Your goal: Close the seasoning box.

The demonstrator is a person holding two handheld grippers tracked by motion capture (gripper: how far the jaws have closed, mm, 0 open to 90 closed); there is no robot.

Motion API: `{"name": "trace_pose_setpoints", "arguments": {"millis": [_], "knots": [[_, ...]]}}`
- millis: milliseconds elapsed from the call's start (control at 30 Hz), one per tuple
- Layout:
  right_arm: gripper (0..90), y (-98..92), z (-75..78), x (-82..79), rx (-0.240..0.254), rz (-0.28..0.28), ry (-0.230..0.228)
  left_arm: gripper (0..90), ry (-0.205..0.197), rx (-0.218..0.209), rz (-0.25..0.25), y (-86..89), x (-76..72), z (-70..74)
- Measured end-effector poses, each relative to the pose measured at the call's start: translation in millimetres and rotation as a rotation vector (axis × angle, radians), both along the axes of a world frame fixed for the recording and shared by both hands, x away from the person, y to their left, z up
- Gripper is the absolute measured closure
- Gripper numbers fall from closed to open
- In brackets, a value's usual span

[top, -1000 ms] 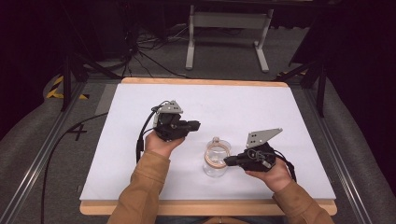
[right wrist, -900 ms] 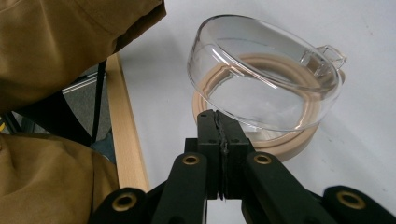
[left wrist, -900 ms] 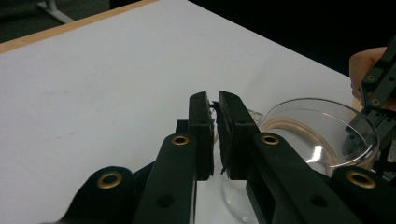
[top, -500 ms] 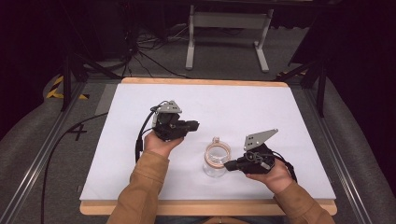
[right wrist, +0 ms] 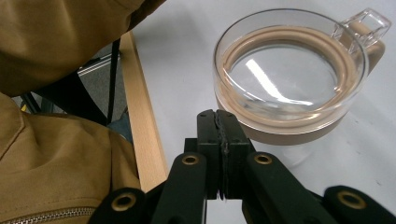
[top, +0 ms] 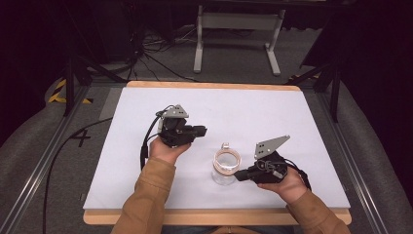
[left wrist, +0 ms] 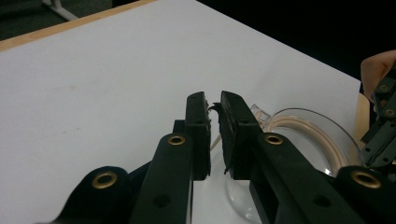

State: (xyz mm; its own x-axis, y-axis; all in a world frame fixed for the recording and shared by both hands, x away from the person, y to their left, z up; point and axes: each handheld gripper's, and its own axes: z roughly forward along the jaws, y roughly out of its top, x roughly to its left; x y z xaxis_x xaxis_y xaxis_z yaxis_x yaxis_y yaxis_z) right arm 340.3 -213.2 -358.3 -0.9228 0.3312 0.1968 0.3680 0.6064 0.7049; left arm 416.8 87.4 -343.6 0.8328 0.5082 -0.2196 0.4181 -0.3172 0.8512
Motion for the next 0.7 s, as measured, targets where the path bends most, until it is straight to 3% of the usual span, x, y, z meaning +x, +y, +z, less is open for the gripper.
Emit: {"name": "trace_pose_setpoints", "arguments": {"millis": [133,300,500,633,700], "knots": [[83.7,-4.0,8.1,-0.4,0.030,-0.001,-0.032,78.7,-0.017,0.016,0.026,2.3,-1.8,-0.4],[75.8,-14.9,21.0,5.2,0.097,-0.054,-0.066,76.1,-0.018,0.029,0.051,12.0,-6.5,-1.0],[70.2,-35.5,33.4,15.5,0.135,-0.148,-0.134,74.8,-0.011,0.034,0.089,23.7,-10.7,-1.0],[67.9,-52.8,37.6,23.5,0.132,-0.222,-0.172,74.1,-0.024,0.050,0.107,29.0,-10.4,-2.3],[67.3,-60.5,37.8,27.2,0.123,-0.258,-0.185,74.0,-0.011,0.051,0.116,31.0,-10.6,-2.7]]}}
